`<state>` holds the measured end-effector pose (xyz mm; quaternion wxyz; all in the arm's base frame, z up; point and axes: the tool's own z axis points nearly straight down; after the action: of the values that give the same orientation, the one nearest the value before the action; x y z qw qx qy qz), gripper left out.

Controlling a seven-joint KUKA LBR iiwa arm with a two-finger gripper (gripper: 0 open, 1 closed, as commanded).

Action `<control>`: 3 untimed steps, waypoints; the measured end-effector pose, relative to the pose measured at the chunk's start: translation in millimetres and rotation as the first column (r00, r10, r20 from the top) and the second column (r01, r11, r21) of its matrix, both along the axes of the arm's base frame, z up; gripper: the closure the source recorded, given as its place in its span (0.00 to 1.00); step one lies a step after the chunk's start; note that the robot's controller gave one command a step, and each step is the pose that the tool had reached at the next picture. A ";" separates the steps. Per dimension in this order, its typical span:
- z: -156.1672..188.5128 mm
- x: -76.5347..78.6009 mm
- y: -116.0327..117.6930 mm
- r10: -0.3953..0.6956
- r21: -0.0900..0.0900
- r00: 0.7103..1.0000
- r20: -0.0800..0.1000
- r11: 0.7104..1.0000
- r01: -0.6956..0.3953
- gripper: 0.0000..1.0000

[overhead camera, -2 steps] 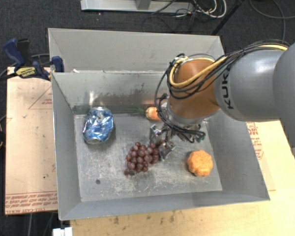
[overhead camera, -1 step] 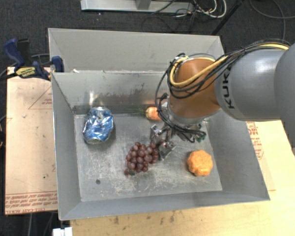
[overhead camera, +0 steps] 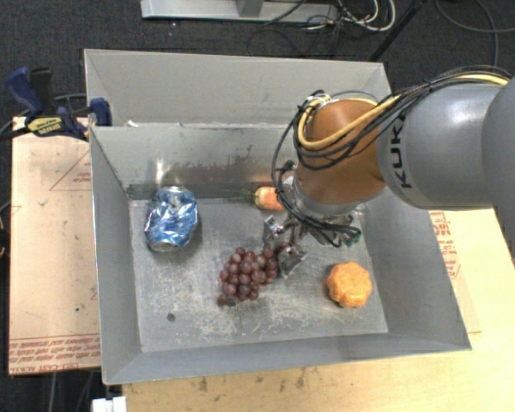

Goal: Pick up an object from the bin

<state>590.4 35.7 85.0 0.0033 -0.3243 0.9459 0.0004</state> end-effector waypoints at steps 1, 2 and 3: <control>2.3 0.3 0.1 -0.001 0.000 1.000 -0.001 1.000 0.001 1.00; 6.3 -1.1 0.1 -0.001 -0.001 1.000 -0.007 1.000 0.001 1.00; 17.3 -1.3 0.2 -0.002 -0.001 1.000 -0.007 1.000 0.002 1.00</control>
Offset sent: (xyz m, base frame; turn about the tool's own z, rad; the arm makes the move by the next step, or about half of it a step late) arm -0.0001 0.0000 0.0379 0.0000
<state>589.1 35.8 102.3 -0.0001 -0.3234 0.9463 0.0008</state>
